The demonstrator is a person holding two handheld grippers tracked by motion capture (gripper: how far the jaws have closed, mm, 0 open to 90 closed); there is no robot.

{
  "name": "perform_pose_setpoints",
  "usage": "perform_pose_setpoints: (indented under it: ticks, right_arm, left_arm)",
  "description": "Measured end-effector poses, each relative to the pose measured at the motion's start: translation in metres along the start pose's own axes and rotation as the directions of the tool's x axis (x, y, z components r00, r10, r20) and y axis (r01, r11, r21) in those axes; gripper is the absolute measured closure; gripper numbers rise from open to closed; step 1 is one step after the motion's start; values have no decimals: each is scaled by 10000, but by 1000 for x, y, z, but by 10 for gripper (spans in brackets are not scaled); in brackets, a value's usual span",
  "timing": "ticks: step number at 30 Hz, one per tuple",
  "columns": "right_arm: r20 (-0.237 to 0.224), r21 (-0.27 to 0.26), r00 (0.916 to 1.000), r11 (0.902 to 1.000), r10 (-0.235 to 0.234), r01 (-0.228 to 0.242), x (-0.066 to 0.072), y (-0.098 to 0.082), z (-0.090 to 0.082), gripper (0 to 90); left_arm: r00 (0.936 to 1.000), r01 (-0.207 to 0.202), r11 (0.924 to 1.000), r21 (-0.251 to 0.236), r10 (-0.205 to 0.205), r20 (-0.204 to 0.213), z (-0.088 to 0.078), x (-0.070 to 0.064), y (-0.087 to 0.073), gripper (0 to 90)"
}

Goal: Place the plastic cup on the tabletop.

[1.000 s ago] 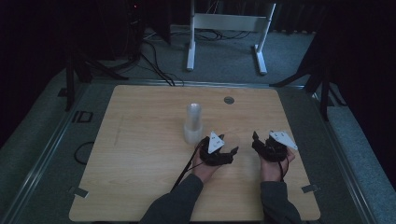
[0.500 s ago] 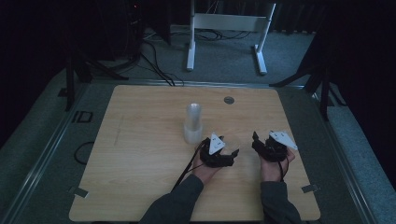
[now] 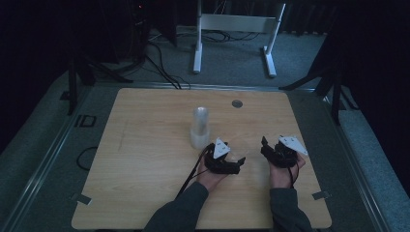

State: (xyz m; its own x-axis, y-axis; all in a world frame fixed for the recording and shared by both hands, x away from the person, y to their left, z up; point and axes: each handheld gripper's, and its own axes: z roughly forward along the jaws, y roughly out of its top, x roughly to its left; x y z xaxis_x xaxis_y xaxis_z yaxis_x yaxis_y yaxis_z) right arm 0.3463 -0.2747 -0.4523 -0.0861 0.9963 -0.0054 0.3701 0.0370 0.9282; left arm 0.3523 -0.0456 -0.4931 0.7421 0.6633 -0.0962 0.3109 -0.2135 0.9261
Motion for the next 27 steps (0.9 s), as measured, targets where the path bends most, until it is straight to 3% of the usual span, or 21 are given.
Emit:
perform_pose_setpoints:
  ticks: [27]
  right_arm:
    - [18, 12, 10000, 10000, 45, -45, -2, -1, 2, 327]
  left_arm:
    - [9995, 217, 9998, 12, -217, 213, -22, 1, -13, 131]
